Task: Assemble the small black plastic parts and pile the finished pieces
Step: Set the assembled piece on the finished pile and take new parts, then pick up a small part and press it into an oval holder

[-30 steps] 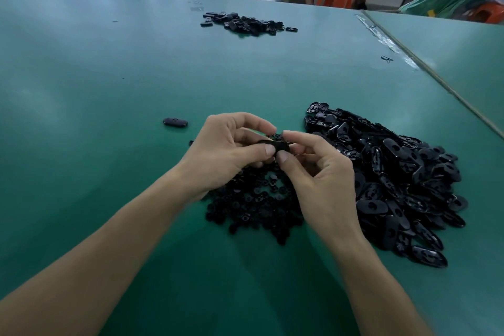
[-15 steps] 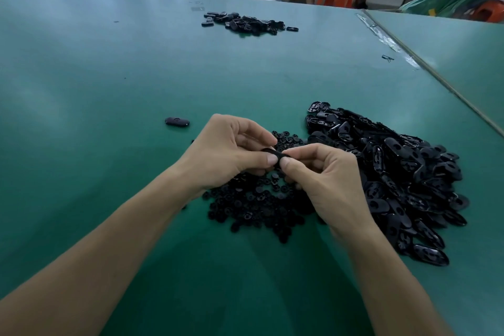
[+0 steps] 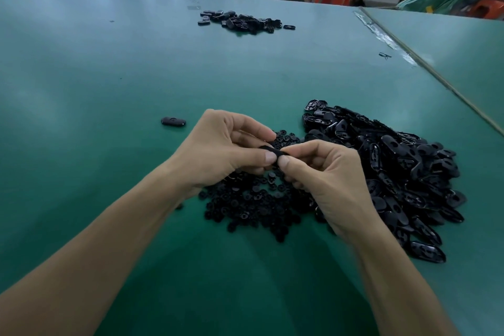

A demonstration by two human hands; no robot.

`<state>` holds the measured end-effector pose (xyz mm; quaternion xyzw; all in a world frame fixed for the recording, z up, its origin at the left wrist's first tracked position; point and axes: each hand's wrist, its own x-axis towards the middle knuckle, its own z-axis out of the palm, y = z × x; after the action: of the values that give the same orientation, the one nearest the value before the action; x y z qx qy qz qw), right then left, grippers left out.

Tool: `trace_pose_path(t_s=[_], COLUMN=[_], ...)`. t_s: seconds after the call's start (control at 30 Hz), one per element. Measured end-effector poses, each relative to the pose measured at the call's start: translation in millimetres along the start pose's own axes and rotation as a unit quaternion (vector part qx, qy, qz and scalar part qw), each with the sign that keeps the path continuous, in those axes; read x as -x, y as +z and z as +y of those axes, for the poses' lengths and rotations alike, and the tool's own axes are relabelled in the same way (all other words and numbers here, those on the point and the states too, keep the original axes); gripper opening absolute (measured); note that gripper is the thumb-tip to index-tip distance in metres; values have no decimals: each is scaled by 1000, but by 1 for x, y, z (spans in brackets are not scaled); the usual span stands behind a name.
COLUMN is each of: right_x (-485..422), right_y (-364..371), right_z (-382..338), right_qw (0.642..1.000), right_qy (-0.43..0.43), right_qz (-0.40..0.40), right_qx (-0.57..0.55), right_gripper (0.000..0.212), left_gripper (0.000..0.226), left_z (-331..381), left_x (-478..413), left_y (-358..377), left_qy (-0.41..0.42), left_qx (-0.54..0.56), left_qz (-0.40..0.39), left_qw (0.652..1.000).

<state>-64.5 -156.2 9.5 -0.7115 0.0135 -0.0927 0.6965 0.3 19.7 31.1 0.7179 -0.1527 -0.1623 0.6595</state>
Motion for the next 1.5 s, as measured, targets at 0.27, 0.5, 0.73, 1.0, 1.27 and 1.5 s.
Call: trace_pose_path(t_s=[0.27,0.5,0.73,1.0,1.27,1.5], right_x=[2,1,-1,-1,-16,-43], right_y=[1,-1,1,4,-18,-26], right_z=[-1,3,5,3,-5,-16], right_qw=[1000,999,997,993,830,731], right_qy=[9,-1,-4,-16,-43,55], right_qz=[-7,13,40,38,136,33], right_qx=[12,51,68,112,539,679], right_gripper=[14,10,11,8,37,34], left_gripper=[21,21,23,18,16,24], left_z=[-2,-4,-8,-11,-32,-59], left_x=[0,1,0,-3,-24,-29], left_y=[-2,4,8,1,-55,-95], left_qy=[0,17,24,52,72,40], left_qx=[-22,-18,-4,-66,-151,-228], left_qz=[-10,1,30,39,258,350], left_qw=[1000,1000,999,996,952,907])
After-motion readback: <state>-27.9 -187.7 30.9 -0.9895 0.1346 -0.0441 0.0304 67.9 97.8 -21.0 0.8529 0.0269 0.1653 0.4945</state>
